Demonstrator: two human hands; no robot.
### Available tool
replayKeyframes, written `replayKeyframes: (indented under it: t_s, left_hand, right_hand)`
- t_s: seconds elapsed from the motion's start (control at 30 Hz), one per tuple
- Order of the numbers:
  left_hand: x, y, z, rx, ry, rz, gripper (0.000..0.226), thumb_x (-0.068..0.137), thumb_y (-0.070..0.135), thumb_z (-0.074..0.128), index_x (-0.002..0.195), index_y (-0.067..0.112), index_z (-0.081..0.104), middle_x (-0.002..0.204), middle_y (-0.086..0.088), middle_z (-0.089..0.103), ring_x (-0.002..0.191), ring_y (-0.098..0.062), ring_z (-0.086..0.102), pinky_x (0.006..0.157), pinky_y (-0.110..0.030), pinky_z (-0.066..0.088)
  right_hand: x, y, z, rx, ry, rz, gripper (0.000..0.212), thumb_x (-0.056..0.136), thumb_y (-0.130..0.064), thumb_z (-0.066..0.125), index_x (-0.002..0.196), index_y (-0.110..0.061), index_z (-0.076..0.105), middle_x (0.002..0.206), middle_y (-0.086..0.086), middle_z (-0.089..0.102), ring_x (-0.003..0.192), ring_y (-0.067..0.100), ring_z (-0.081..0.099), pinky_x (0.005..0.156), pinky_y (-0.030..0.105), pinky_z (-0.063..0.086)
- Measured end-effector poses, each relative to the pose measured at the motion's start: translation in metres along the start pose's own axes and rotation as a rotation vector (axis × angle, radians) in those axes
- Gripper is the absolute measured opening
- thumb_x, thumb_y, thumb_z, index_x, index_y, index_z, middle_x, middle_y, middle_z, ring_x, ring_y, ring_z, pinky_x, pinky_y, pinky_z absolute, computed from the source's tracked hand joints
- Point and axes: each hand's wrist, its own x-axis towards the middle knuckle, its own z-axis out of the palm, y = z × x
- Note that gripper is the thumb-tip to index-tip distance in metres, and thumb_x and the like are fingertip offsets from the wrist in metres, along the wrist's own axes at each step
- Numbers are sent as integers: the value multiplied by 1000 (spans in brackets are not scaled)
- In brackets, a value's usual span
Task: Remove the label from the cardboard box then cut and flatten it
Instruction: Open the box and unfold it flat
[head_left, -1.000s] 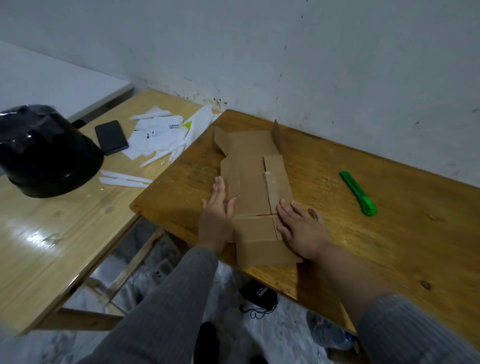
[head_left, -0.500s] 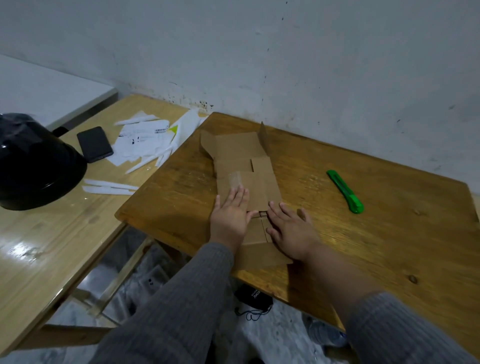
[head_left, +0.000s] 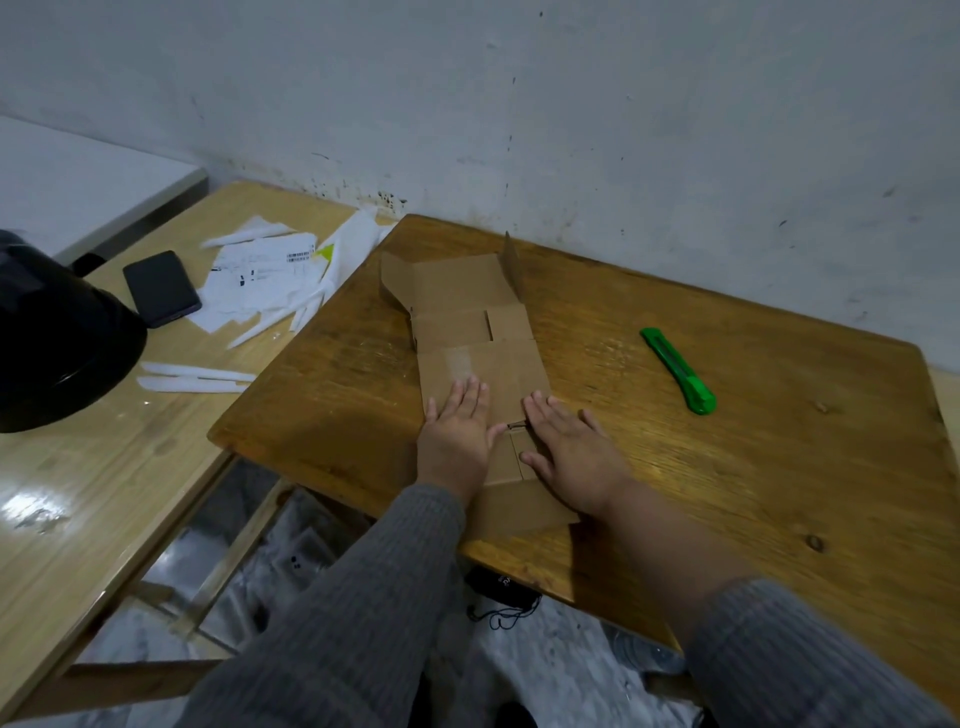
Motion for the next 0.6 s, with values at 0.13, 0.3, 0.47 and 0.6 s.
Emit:
replayKeyframes:
  t_s: [0.13, 0.3, 0.47, 0.6]
  left_hand:
    - [5, -1, -5, 4, -93, 4, 60, 105, 43, 20, 155, 12, 7, 163, -3, 0, 150, -16, -2, 119, -43, -2]
    - [-10, -23, -30, -164, 66, -10, 61, 103, 44, 23, 154, 12, 18, 162, -3, 13, 149, -15, 5, 117, -47, -5]
    - [-64, -59, -19, -235, 111, -265, 82, 93, 63, -3, 154, 11, 9, 163, -4, 4, 149, -16, -3, 115, -53, -9]
    - [-92, -64, -4, -259, 84, -201, 112, 69, 77, -29, 155, 12, 5, 163, 1, 1, 145, -7, -13, 113, -53, -18]
  right_hand:
    - [2, -1, -3, -85, -44, -5, 63, 99, -49, 23, 151, -25, -2, 160, -4, -5, 148, 14, -2, 119, 42, 4]
    - [7, -2, -15, -181, -100, 2, 63, 97, -52, 25, 151, -28, 3, 161, -4, -1, 148, 15, 4, 118, 46, 5]
    - [7, -3, -11, -172, -130, 14, 61, 98, -50, 22, 151, -29, 0, 161, -5, -4, 148, 15, 1, 117, 48, 3]
    - [9, -4, -12, -174, -122, 20, 60, 99, -49, 23, 151, -29, 1, 161, -5, -4, 148, 15, 2, 117, 47, 4]
